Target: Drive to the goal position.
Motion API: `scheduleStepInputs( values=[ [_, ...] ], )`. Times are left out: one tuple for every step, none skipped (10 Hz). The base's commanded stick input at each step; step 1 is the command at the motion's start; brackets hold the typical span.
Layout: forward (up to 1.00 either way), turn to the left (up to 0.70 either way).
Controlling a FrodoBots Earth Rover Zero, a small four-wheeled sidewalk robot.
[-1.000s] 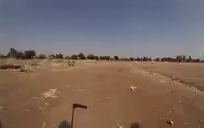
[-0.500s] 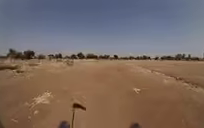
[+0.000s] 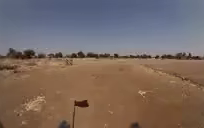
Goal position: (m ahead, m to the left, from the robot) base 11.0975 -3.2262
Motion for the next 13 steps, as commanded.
scheduleStepInputs(
  values=[
    [0.50, -0.47],
    [0.50, -0.06],
    [0.50, 0.00],
    [0.50, 0.00],
    [0.50, 0.00],
    [0.50, 0.00],
    [0.50, 0.00],
    [0.50, 0.00],
    [0.50, 0.00],
    [0.50, 0.00],
    [0.50, 0.00],
    [0.50, 0.00],
    [0.50, 0.00]
  ],
)
